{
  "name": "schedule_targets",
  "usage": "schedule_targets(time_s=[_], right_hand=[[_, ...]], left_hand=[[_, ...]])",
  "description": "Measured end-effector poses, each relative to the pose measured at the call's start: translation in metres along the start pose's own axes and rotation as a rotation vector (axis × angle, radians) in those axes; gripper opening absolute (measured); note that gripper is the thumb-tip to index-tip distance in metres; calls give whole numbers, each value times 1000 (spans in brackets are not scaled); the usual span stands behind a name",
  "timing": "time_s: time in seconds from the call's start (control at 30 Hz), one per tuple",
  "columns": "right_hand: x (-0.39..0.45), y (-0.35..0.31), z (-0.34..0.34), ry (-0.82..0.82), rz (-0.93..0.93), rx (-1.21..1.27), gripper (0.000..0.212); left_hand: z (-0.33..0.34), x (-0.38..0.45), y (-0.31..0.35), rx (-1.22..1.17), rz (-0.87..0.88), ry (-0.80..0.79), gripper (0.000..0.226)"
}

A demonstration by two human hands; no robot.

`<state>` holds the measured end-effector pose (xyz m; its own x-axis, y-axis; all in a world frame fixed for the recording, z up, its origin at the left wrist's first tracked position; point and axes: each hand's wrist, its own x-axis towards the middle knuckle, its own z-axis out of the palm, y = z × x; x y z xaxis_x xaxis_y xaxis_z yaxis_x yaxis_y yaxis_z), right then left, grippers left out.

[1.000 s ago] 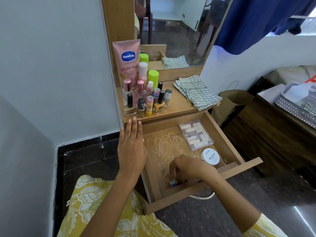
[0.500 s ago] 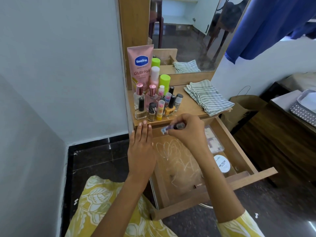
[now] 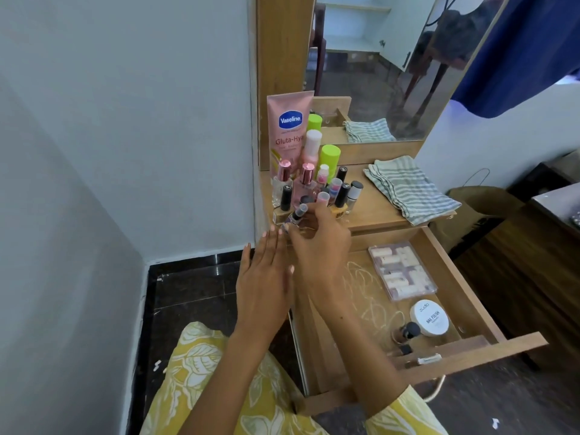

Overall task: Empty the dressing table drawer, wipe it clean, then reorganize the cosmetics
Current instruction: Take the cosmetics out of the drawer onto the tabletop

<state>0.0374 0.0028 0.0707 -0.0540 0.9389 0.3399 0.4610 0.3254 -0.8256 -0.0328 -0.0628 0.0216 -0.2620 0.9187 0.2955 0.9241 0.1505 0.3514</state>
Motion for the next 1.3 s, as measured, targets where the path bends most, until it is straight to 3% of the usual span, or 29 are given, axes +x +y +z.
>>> schedule_targets(time_s=[0.27,0.5,0.87,1.03,1.17,1.3], right_hand=[[-1,1,15,73,-42,-103,21],[-5,6,16,79,-42,-25,20],[-7,16,18,81,-35,-36,14],[-10,23,6,77,41,107,10],[-15,42,-32,-97,25,73,15],[-21,73,-86,-420,48,-292,12]], left_hand=[[10,-3,2,109,-3,-36,66],[9,-2,10,130,-51,-79,76],[11,1,21,189,-120,-133,75],[12,1,18,164,-99,-139,75],[13,-9,20,58,-100,-77,63],[16,-28,32,-114,85,-54,54]])
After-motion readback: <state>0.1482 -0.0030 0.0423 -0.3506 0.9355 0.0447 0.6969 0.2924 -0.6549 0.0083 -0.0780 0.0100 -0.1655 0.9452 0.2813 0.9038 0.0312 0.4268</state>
